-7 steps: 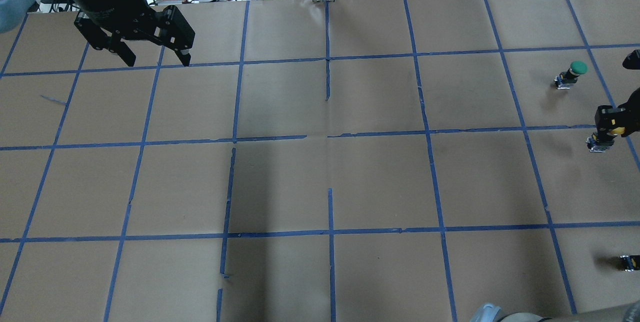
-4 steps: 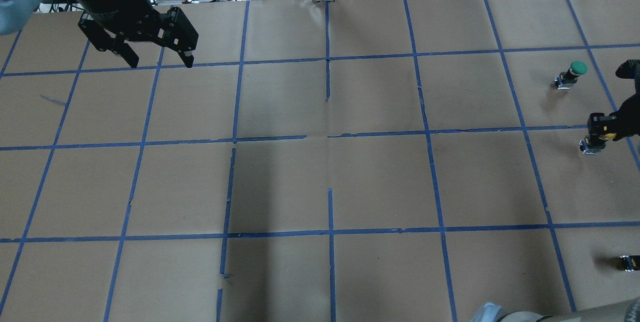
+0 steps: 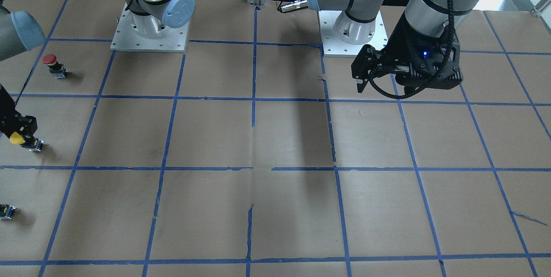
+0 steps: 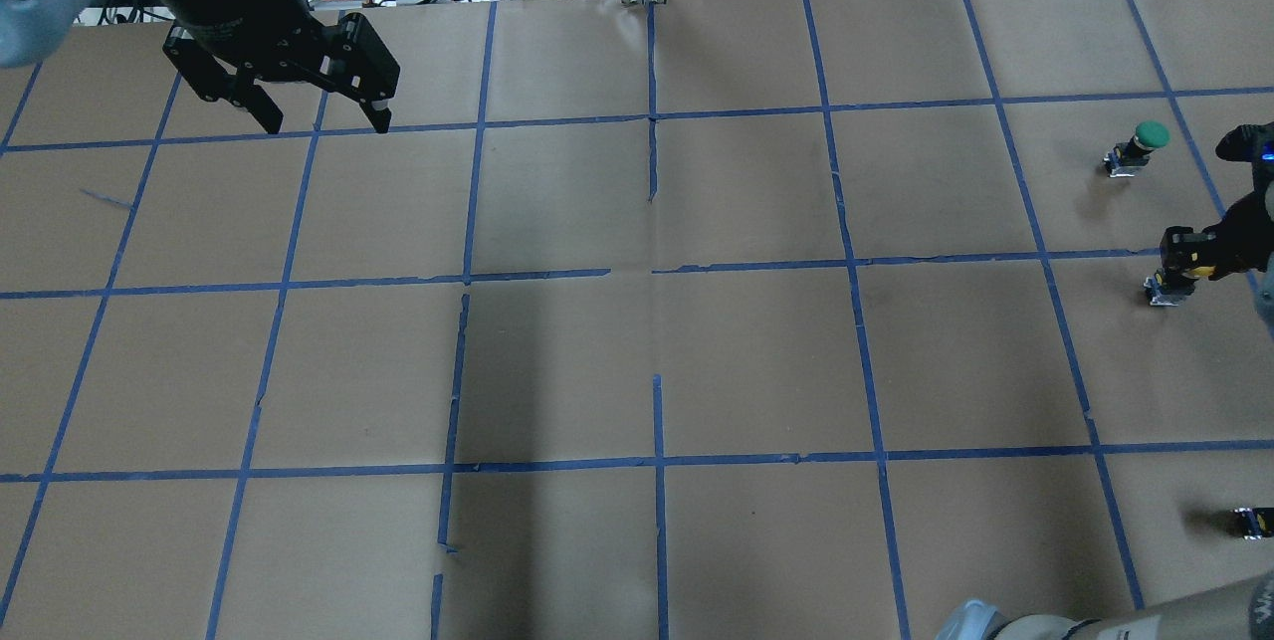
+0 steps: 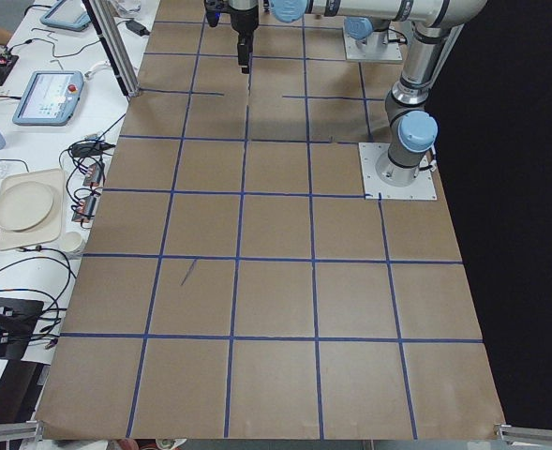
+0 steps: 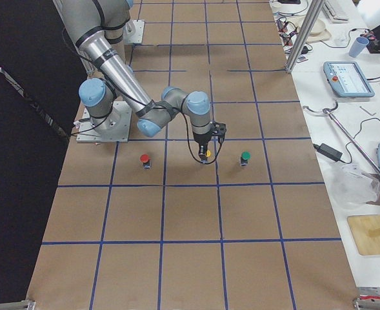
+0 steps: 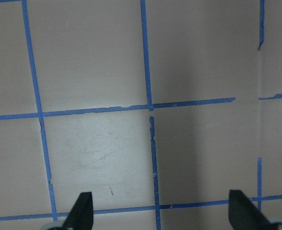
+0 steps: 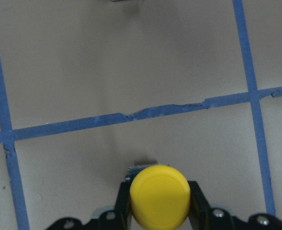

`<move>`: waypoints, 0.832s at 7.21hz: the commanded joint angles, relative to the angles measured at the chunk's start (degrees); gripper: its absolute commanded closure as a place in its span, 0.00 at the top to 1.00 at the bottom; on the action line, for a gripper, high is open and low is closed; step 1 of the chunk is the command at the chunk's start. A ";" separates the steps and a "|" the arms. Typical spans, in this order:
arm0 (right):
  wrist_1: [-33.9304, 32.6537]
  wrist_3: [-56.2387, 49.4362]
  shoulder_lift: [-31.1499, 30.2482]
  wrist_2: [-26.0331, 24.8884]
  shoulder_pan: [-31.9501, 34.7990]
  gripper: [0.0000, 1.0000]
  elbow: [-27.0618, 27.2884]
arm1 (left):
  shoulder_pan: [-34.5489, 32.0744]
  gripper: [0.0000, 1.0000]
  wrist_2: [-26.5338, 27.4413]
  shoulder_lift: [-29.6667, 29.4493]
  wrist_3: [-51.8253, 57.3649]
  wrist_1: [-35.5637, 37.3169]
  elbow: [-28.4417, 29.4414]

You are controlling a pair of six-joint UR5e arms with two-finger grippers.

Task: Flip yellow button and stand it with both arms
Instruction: 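Lower the button upright onto the table with the right gripper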

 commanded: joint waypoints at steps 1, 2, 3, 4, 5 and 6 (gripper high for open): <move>-0.10 -0.03 0.06 -0.04 -0.09 0.36 -0.17 | 0.00 0.99 -0.05 0.18 -0.10 0.04 -0.15; -0.10 -0.21 0.23 -0.12 -0.09 0.45 -0.17 | 0.00 0.99 -0.05 0.09 -0.01 0.04 -0.15; -0.02 -0.56 0.40 -0.12 -0.09 0.60 -0.17 | 0.00 0.99 -0.05 0.09 -0.10 0.04 -0.15; -0.02 -0.74 0.41 -0.21 -0.09 0.62 -0.17 | 0.08 0.99 -0.05 0.09 -0.10 0.04 0.20; 0.07 -0.74 0.41 -0.21 -0.09 0.69 -0.17 | 0.09 0.99 0.04 0.09 -0.01 0.04 0.20; 0.16 -0.74 0.41 -0.21 -0.09 0.72 -0.17 | 0.09 0.99 -0.05 0.09 0.07 0.04 0.47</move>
